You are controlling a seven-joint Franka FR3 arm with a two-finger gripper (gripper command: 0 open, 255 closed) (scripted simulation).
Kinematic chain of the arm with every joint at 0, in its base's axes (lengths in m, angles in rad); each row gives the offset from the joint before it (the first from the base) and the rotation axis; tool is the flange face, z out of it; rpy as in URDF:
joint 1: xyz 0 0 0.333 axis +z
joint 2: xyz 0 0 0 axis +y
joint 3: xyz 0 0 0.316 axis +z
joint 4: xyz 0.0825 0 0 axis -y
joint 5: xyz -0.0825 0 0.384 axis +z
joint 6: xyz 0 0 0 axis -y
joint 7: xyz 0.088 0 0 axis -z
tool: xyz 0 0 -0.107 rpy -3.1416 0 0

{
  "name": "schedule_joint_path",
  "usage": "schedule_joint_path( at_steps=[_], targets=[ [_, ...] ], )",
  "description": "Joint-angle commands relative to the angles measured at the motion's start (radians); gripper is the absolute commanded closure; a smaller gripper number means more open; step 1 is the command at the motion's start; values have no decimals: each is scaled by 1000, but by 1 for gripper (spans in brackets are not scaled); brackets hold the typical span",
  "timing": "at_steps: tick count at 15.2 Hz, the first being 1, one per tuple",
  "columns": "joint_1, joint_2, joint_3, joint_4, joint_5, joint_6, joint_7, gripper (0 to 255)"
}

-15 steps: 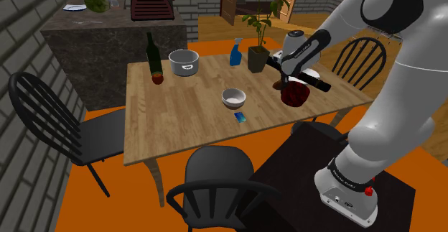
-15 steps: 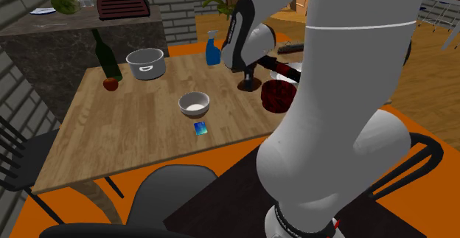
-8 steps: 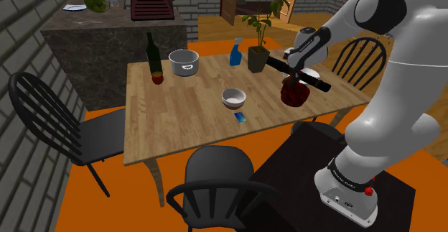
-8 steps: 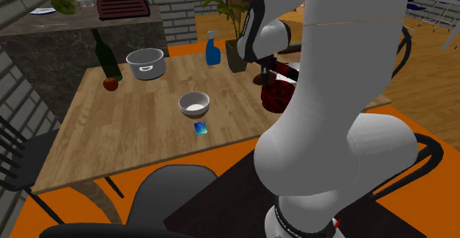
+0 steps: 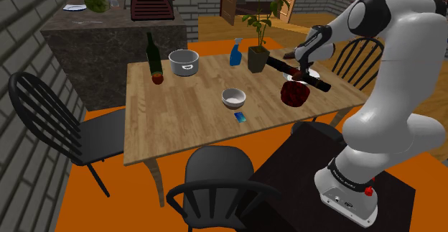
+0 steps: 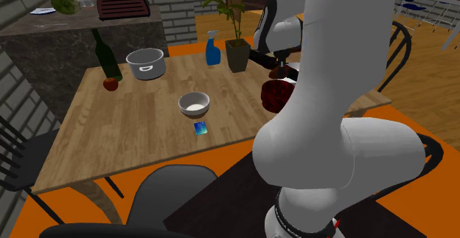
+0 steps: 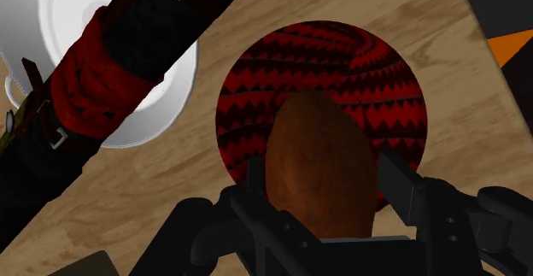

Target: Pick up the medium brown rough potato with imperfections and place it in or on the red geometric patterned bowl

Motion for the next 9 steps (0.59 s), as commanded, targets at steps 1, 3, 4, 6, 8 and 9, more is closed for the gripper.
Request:
schedule_joint_path(
  at_steps=[1, 3, 4, 6, 8, 9],
  targets=[
    [-27, 29, 7, 43, 14, -10, -33, 255],
    [-27, 49, 7, 44, 13, 9, -29, 255],
    [-27, 60, 6, 45, 12, 18, -27, 255],
    [-27, 80, 6, 48, 11, 36, -23, 255],
    [-27, 102, 5, 51, 11, 54, -19, 255],
    [-27, 112, 4, 53, 10, 63, -17, 255]
  ],
)
